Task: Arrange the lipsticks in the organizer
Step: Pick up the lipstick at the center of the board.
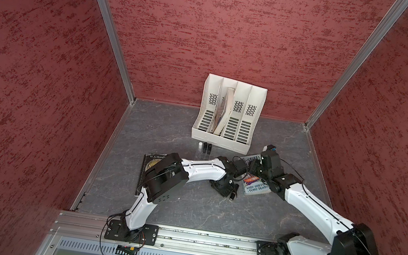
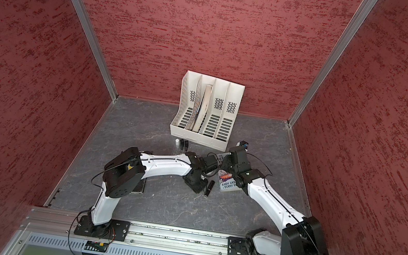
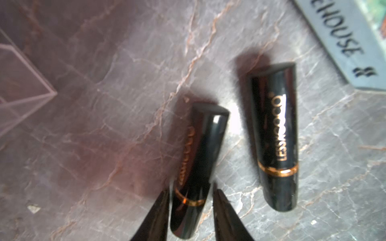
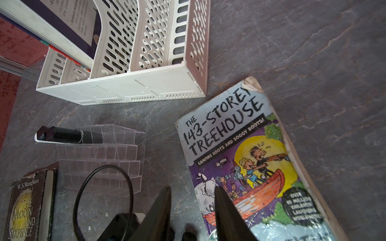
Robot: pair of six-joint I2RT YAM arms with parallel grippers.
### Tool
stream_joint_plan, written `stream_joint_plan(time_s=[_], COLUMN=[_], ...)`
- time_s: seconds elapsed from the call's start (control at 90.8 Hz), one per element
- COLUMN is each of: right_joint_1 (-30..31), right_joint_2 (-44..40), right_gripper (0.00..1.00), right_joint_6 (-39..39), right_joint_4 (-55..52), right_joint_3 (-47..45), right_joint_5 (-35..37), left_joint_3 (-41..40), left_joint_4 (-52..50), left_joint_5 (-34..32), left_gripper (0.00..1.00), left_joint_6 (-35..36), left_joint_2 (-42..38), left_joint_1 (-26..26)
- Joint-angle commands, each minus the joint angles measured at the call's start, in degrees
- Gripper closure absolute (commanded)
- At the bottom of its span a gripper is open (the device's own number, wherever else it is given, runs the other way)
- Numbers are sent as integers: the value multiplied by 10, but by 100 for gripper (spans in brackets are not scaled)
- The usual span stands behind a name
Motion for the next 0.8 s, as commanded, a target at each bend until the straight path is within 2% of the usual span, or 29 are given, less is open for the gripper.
stream_joint_plan(time_s=[0.0, 0.198, 0.32, 0.43, 0.518, 0.65, 0.793], right_joint_1=[-8, -9, -8, -1, 4, 9, 34], right_joint_2=[5, 6, 11, 21, 17, 10, 26], right_gripper=[63, 64, 65, 62, 55, 52, 52], right_joint_6=[-6, -14, 6, 45, 71, 108, 142], right_joint_4=[-4, -19, -8, -13, -39, -73, -67], right_joint_3=[-7, 3, 4, 14, 36, 67, 94], right_joint_5=[-13, -35, -112, -188, -232, -256, -273], left_joint_3=[-32, -67, -127, -206, -264, -336, -351], left_joint_4=[45, 68, 123, 234, 332, 448, 473], left_joint_5=[35, 50, 64, 65, 36, -45, -89], left_gripper=[70, 79, 80, 81, 81, 81, 81], left_joint_6=[6, -12, -26, -27, 1, 58, 102], left_joint_2=[13, -17, -85, -168, -225, -280, -284], left_joint_1=[13, 35, 74, 102, 99, 74, 51])
